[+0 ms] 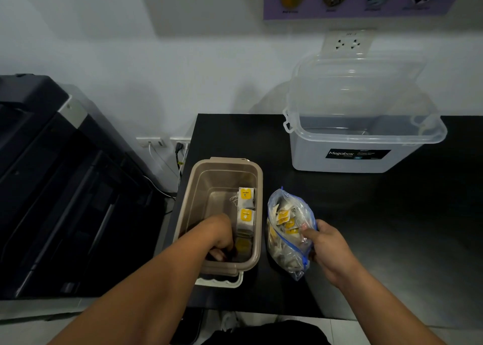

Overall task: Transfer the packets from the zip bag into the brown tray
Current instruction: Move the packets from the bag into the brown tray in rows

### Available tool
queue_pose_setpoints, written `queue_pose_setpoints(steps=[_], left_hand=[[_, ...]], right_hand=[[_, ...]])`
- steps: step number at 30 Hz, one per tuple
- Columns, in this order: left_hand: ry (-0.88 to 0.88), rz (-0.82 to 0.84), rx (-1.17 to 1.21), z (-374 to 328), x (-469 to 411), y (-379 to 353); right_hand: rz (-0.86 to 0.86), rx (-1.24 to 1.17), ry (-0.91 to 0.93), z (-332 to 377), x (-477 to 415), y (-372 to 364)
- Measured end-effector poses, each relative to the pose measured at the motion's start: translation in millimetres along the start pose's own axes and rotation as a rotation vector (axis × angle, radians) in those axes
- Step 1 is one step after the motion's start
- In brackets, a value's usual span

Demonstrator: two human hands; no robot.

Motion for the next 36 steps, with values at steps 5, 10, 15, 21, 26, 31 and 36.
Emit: queue_pose_setpoints(steps=[5, 10, 15, 21, 26, 31, 36], left_hand=[[-0.108, -0.36, -0.126, -27, 48, 68], [-0.494, -0.568, -0.076, -110, 144, 90], [-0.56, -0.462, -0.243, -177, 121, 41], [-0.292, -0.302, -0.594, -189, 67, -6], [-0.251, -0.356, -0.519, -183, 61, -12], [-0.242, -0.328, -0.54, -182, 64, -6], [-0.32, -0.434, -0.478, -186, 80, 13]], right_hand=[[-0.002, 0.022, 0.023, 2, 1, 4], [0.0, 0.027, 0.026, 4, 2, 4], [0.005, 0.003, 0.019, 7, 3, 3], [0.017, -0.002, 0.004, 10, 2, 10], [0.026, -0.033, -0.009, 7, 1, 16], [0.031, -0.06, -0.022, 10, 1, 18], [0.022, -0.051, -0.022, 14, 0, 18]])
Point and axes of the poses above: each hand's wrist, its own x-axis away from the middle knuckle, its own y-axis out of the back of the hand, z = x × y, the point moved 10 cm from there along -x, towards the middle knuckle, and after that the axes turned 2 degrees about y, right-handed, at the moved point
